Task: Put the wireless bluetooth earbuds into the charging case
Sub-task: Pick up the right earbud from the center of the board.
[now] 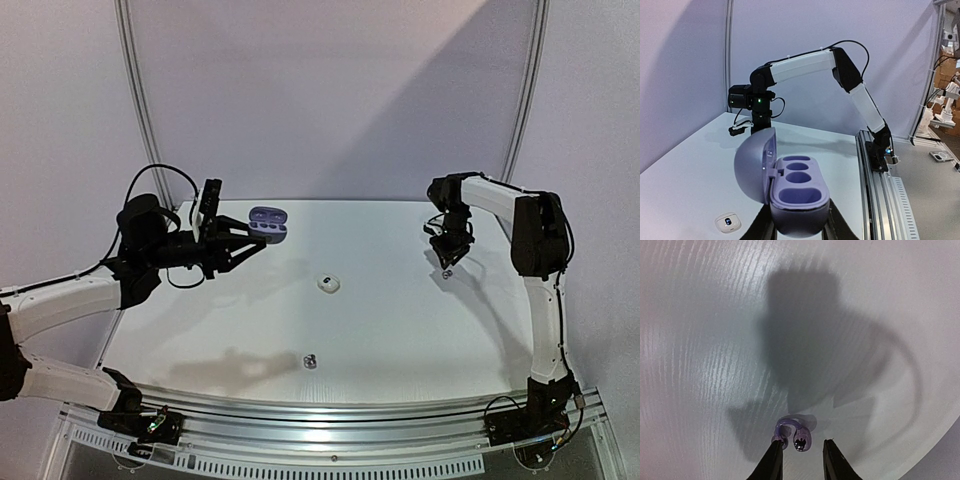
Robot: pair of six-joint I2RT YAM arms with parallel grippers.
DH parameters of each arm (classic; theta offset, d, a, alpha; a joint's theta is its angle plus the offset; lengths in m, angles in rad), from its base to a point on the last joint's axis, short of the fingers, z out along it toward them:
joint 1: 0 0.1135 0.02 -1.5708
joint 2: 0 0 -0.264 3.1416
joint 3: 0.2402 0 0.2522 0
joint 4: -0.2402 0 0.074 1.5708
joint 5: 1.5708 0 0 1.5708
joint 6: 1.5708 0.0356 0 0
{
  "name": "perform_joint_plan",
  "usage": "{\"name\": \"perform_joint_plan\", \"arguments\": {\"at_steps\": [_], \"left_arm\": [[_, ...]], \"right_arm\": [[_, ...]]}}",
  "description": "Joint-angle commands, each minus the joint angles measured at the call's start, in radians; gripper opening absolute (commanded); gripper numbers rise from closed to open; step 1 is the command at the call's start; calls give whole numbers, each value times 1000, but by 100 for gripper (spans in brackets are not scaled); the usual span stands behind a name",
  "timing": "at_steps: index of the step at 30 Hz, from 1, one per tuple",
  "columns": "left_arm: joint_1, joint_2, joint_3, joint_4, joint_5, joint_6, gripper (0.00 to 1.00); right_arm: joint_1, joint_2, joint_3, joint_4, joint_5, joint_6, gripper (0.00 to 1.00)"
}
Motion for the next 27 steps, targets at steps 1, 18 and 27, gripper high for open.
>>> {"name": "perform_joint_plan", "arguments": {"at_steps": [1, 18, 27], "left_arm": [[-8, -3, 14, -10, 7, 19, 0], [-8, -23, 3, -25, -2, 28, 0], [-7, -19, 5, -28, -1, 32, 0]], "right_arm": [[-7, 37, 31, -6, -3, -10, 27], [-8, 75, 52, -41, 19, -6, 22], [-8, 72, 49, -60, 27, -9, 22]]}}
